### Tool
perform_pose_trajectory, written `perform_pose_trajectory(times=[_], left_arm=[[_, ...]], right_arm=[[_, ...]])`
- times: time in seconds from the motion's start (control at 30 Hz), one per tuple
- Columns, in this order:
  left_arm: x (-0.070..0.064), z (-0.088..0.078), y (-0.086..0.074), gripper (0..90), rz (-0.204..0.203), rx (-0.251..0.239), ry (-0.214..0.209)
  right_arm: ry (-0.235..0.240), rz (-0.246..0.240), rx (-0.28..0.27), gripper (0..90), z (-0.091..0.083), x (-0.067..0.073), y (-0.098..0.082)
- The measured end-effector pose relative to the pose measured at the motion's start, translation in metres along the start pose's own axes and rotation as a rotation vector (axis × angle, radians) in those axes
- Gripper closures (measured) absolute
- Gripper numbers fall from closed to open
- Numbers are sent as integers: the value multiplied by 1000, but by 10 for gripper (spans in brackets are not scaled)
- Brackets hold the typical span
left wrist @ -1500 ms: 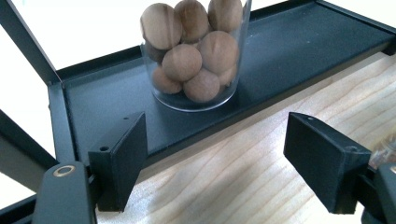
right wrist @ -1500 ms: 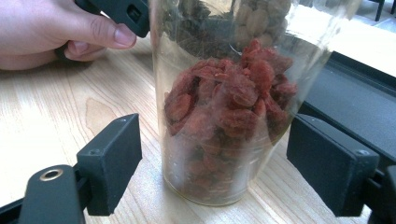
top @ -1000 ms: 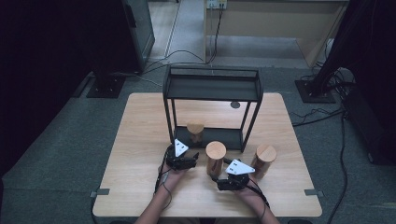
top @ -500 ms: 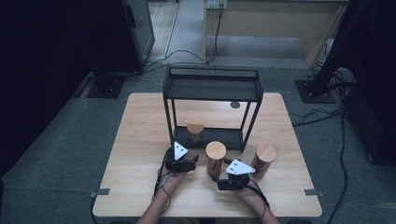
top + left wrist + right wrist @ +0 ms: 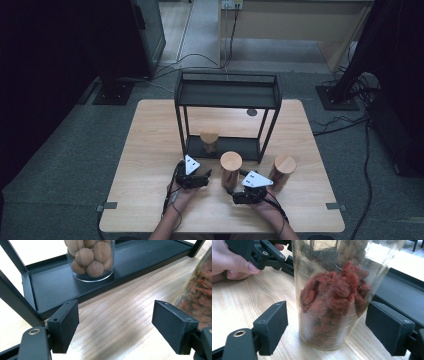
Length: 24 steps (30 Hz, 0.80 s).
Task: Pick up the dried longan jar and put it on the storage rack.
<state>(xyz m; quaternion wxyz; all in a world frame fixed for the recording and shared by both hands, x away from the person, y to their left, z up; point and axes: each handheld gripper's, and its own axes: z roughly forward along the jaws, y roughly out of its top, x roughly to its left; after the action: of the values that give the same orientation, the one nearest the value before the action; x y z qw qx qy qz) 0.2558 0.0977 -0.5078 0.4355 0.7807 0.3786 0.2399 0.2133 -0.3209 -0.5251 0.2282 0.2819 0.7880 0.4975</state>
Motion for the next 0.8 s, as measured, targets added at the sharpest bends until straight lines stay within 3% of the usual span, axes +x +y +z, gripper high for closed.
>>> perform_pose_trajectory(times=[0.8], left_arm=[[-8, -19, -12, 217, 19, -7, 3]], right_arm=[[4, 1, -1, 180, 0, -1, 0]])
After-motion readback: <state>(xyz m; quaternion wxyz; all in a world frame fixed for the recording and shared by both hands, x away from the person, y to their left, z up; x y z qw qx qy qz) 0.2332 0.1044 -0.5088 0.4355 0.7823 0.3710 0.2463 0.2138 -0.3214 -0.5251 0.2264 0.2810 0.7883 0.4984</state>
